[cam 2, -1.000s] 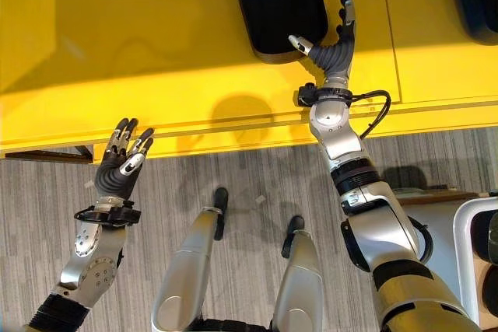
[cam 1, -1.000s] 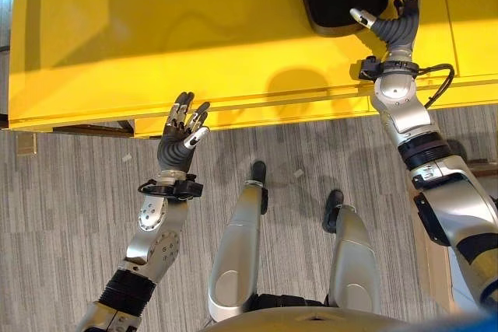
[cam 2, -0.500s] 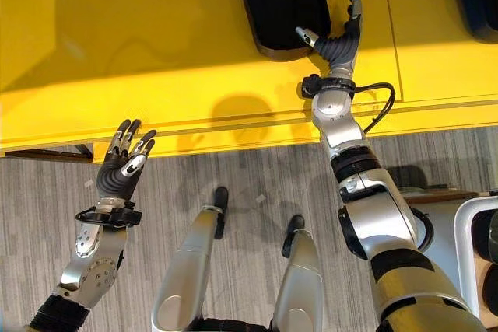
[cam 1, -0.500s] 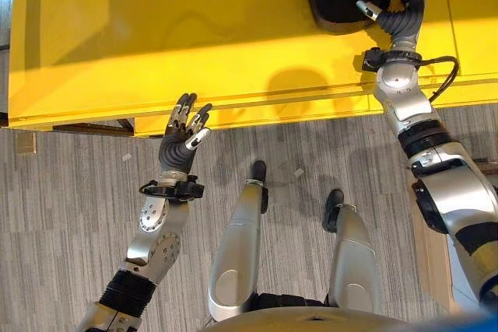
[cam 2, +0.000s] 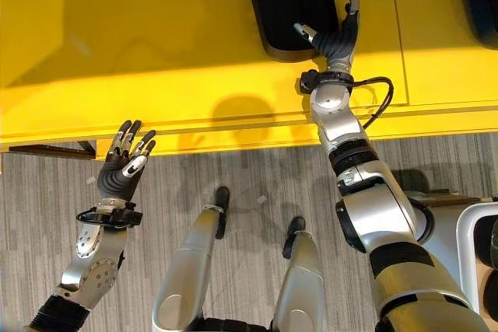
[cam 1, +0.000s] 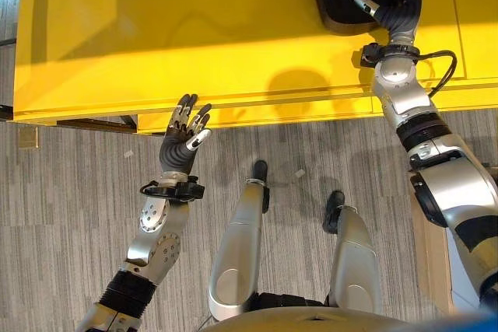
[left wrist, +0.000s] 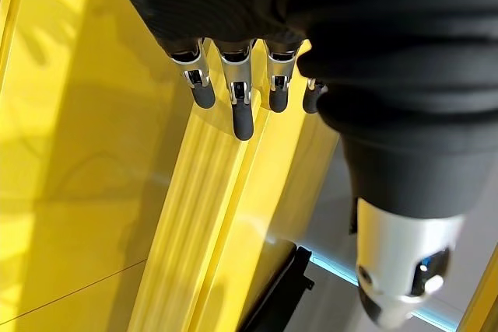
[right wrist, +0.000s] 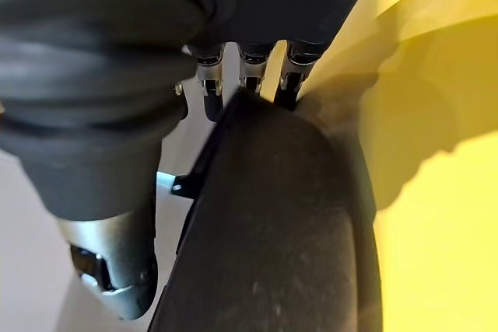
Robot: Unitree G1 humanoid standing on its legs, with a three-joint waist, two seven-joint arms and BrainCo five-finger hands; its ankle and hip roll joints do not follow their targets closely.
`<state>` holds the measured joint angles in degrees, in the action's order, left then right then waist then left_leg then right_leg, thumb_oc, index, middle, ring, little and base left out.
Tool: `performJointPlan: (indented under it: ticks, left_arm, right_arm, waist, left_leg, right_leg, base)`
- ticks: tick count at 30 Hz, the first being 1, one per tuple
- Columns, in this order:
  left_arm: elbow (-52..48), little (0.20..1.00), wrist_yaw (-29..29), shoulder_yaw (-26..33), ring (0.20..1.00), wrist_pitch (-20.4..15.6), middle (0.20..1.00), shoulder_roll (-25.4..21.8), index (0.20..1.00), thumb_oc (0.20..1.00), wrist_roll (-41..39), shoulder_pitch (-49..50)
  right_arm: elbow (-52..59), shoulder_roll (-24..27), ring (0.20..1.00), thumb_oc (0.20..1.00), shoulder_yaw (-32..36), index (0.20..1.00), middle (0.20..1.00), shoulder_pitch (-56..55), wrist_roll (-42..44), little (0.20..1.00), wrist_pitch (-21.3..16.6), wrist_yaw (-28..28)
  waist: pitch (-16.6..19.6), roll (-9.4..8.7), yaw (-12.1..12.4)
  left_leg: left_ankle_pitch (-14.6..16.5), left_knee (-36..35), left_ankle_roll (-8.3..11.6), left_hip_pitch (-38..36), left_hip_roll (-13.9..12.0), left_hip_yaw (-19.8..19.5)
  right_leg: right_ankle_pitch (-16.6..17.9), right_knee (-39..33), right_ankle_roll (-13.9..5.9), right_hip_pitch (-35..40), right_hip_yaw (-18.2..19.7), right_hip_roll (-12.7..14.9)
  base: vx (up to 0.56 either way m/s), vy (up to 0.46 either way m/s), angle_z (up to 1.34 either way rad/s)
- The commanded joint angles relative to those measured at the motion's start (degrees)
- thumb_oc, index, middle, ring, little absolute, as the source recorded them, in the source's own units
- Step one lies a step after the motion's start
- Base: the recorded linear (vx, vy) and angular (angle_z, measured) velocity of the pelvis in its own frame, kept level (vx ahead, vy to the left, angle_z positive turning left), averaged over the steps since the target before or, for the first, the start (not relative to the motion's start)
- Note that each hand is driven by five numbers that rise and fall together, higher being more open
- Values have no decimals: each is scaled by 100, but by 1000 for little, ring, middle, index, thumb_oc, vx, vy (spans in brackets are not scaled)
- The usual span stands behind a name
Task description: Move parts from the plastic box to the shelf.
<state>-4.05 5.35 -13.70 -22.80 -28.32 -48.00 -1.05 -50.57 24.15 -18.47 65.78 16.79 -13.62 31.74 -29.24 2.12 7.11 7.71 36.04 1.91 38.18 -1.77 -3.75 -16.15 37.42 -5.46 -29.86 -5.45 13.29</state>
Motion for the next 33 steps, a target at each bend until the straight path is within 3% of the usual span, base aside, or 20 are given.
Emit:
performJointPlan:
  ticks: [1, 33]
  left_arm:
    - [-513, 1000, 33, -48, 1000, -250, 1000, -133, 1000, 1000, 97, 95]
    - [-512, 1000, 150, -27, 1000, -311, 1000, -68, 1000, 1000, 204, 92]
  right_arm:
    - [25, -31, 1000, 1000, -99, 1000, 1000, 361, 140, 1000, -297, -91]
    - [388, -474, 1000, 1000, 75, 1000, 1000, -100, 256, 1000, -416, -108]
  waist:
    - [168, 10, 149]
    - [156, 2, 118]
  left_leg:
    - [-58, 159, 100, 207, -152, -237]
    - [-33, 196, 90, 222, -182, -216]
  right_leg:
    - [330, 337, 119, 72, 12, 25]
    - [300, 413, 131, 5, 30, 12]
  base:
    - [0, 0, 0]
    - [0, 0, 0]
